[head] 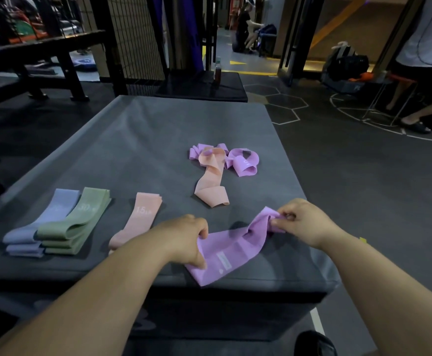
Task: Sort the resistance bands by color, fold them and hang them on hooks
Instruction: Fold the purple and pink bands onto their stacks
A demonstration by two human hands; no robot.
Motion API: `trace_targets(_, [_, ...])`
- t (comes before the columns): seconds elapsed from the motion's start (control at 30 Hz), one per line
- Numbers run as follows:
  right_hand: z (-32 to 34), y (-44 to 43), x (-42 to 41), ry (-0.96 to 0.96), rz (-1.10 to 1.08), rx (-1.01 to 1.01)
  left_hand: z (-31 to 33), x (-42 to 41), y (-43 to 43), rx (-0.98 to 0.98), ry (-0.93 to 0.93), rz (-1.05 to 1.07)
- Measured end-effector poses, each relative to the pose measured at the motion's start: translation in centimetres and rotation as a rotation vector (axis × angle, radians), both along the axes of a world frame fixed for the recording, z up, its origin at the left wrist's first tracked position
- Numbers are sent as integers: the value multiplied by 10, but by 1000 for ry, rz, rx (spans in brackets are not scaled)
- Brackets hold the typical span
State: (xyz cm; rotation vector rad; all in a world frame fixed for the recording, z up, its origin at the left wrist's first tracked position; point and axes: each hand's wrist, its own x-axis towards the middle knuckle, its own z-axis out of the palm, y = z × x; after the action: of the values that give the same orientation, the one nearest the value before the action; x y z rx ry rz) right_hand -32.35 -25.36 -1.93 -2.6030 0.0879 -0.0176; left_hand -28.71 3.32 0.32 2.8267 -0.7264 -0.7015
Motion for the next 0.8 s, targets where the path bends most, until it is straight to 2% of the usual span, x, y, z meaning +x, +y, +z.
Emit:
trace_targets(0.3, [4, 0, -3, 109, -174, 329, -7, 9, -1, -158, -167, 115])
trace_targets(0.5, [6, 2, -5, 182, -164, 514, -8, 3, -10, -131, -98, 133])
trace_targets(0.8, [11, 3, -8, 238, -182, 553, -13, 5, -4, -125, -94, 158])
